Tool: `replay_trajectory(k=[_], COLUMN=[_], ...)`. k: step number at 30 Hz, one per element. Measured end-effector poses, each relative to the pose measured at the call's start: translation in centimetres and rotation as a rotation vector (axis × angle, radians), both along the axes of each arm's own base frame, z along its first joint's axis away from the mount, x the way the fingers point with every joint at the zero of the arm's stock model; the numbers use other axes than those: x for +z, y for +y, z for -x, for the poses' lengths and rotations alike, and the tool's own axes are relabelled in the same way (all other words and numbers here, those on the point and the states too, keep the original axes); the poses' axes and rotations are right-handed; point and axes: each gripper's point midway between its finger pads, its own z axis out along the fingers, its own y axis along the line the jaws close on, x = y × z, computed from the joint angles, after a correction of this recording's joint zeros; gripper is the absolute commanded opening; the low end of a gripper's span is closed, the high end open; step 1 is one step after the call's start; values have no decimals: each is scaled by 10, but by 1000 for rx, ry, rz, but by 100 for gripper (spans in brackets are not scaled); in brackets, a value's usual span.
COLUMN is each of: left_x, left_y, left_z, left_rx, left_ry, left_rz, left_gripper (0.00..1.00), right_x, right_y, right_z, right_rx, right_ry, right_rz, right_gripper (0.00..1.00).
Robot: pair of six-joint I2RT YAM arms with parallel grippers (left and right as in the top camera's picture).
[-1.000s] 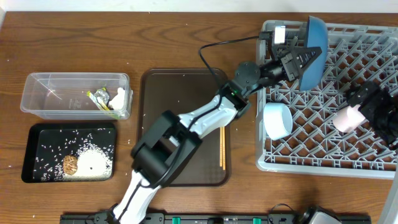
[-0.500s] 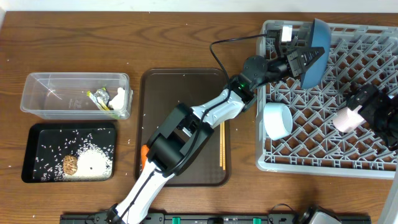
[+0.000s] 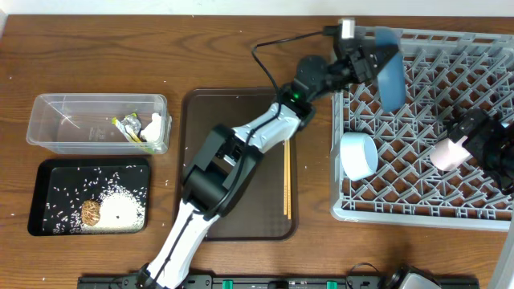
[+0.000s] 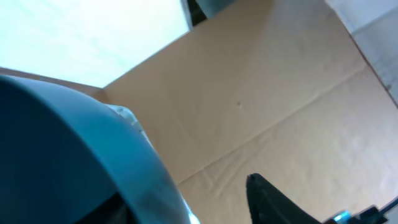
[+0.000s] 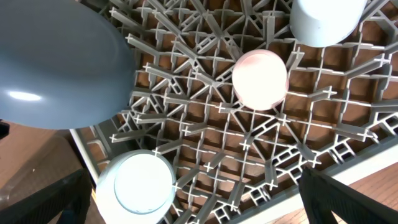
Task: Sort waste into correct bins and load items into the dishwasher rack
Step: 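Set the blue plate upright in the rack and open the left gripper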
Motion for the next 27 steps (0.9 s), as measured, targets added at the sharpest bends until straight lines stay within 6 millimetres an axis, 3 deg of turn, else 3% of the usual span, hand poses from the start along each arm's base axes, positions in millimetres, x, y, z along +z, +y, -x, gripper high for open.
replay_trajectory(k=[8, 18, 24, 27], left_x=[-22, -46, -59, -59], left_y=[21, 62, 74, 84], left_z=[-20, -51, -55, -57], left_rx=[-2, 24, 6, -23], left_ry=[22, 42, 47, 37], left_rz=[-88, -181, -232, -236], left_gripper=[64, 74, 99, 98], right_x=[0, 0, -1, -1], right_y=[0, 0, 1, 1], right_z=[0, 0, 2, 2], right_rx=[0, 0, 0, 0], right_ry=[0, 0, 8, 9], right_rz=[0, 0, -4, -4], right_gripper=[99, 99, 99, 99])
